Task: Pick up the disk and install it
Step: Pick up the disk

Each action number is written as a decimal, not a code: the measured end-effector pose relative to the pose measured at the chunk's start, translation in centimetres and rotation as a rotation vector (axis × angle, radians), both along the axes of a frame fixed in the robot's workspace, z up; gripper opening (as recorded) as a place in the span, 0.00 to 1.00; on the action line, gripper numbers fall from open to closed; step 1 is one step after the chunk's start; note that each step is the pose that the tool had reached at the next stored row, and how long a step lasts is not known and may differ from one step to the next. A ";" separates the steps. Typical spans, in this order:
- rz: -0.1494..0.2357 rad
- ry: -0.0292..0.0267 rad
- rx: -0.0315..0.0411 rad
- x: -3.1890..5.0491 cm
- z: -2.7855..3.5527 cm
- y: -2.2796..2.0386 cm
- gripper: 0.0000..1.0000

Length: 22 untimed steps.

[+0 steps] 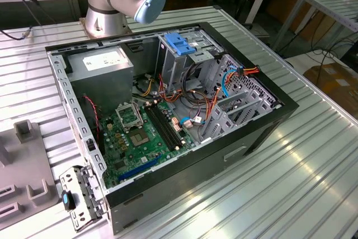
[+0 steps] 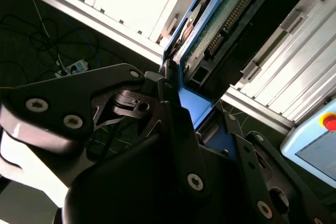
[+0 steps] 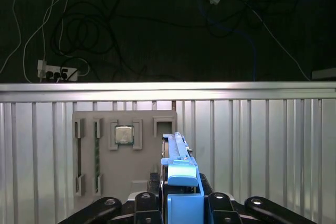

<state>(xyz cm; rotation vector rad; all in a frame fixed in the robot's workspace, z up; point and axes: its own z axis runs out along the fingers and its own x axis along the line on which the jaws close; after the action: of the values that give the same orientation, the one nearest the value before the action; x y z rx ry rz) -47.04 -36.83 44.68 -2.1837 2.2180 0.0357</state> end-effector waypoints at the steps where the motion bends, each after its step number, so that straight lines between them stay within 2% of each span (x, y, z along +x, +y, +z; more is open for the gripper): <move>1: 0.000 0.0001 0.0000 0.00 0.10 0.00 0.37; 22: 0.000 0.0001 0.0000 0.00 1.78 0.00 0.37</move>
<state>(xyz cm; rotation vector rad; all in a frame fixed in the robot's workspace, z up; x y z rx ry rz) -47.04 -36.83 46.47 -2.1838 2.2181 0.0358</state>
